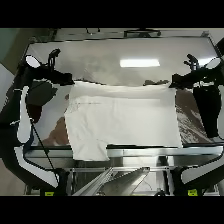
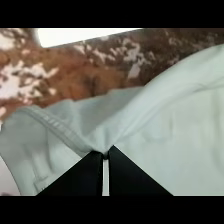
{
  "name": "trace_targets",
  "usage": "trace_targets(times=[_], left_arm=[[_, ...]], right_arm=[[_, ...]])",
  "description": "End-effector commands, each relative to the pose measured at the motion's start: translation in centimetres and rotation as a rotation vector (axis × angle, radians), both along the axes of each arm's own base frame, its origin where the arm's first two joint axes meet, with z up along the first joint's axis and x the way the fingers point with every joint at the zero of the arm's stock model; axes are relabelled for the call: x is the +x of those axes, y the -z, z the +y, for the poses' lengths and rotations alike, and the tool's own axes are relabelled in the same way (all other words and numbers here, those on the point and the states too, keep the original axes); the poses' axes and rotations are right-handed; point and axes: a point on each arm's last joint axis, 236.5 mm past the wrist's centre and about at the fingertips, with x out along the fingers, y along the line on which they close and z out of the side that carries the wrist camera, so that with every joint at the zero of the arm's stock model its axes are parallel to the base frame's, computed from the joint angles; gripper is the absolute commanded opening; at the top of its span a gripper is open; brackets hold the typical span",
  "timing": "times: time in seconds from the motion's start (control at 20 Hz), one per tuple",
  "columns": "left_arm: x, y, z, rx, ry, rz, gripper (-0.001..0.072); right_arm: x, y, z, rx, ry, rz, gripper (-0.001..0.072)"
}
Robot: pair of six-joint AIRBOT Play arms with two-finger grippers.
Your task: Fold the shirts.
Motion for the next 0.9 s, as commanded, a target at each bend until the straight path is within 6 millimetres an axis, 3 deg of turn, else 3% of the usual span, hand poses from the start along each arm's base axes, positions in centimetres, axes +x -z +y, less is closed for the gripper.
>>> trace_targets(times=[0.0,0.1,0.25,0.5,0.65,0.85], left_arm=[[-3.4,0.8,-1.4,0.005,0.030,0.153,0.0019],[-4.5,1.0,-1.9,0.011,0.022,0.209,0.0019],[-5.8,2.6,0.0,0.132,-0.031,0.287,0.0020],[-9.4,7.0,0.8,0.171,-0.039,0.429,0.0020],[-8.7,9.4,0.9,0.174,-0.060,0.379,0.0020],[-7.1,10.0,0.9,0.170,-0.085,0.311,0.0020]], right_arm=[[-1.8,1.3,-0.8,-0.055,-0.032,0.095,0.0019],[-2.6,2.1,-1.6,-0.086,-0.021,0.139,0.0018],[-3.5,3.0,-1.8,-0.092,-0.016,0.198,0.0018],[-4.0,4.8,-2.1,-0.093,0.006,0.251,0.0019],[-4.2,5.7,-1.7,-0.090,-0.001,0.270,0.0018],[-3.7,6.2,-1.4,-0.104,-0.007,0.259,0.0019]])
